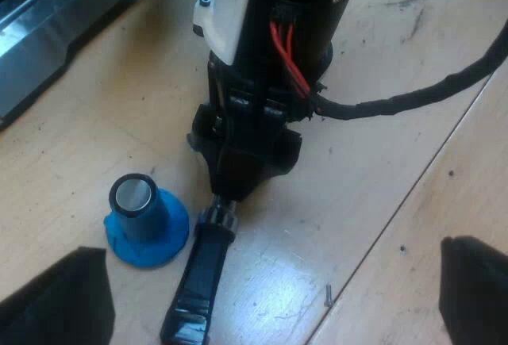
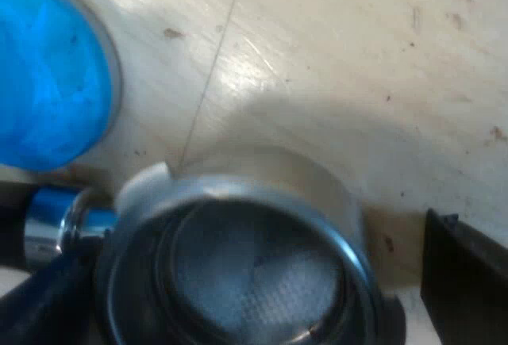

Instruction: Put the handle in the coffee machine

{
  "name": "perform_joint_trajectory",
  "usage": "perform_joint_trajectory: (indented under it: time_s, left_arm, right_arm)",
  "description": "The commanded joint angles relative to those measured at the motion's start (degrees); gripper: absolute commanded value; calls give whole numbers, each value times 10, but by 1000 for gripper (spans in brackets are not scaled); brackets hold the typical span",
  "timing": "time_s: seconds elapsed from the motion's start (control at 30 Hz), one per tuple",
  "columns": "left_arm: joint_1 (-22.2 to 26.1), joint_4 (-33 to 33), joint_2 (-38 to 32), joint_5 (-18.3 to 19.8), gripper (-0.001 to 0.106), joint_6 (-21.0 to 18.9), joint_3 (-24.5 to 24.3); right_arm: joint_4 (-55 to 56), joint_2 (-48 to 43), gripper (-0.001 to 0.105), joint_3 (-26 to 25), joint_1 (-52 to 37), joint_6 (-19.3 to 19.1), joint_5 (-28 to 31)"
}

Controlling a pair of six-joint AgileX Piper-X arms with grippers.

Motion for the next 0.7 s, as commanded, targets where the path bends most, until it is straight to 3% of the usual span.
perform_joint_trajectory:
  time_s: [0.03,0.4,0.7]
  left_arm:
    - [1,-4,-1,5,85,4,0]
    - [1,-4,-1,5,85,4,0]
    - [1,-4,-1,5,85,4,0]
  right_arm:
    - [-4,1,78,-1,0,-16,3]
    - [-4,1,78,-1,0,-63,3]
    - [-4,1,78,-1,0,-64,7]
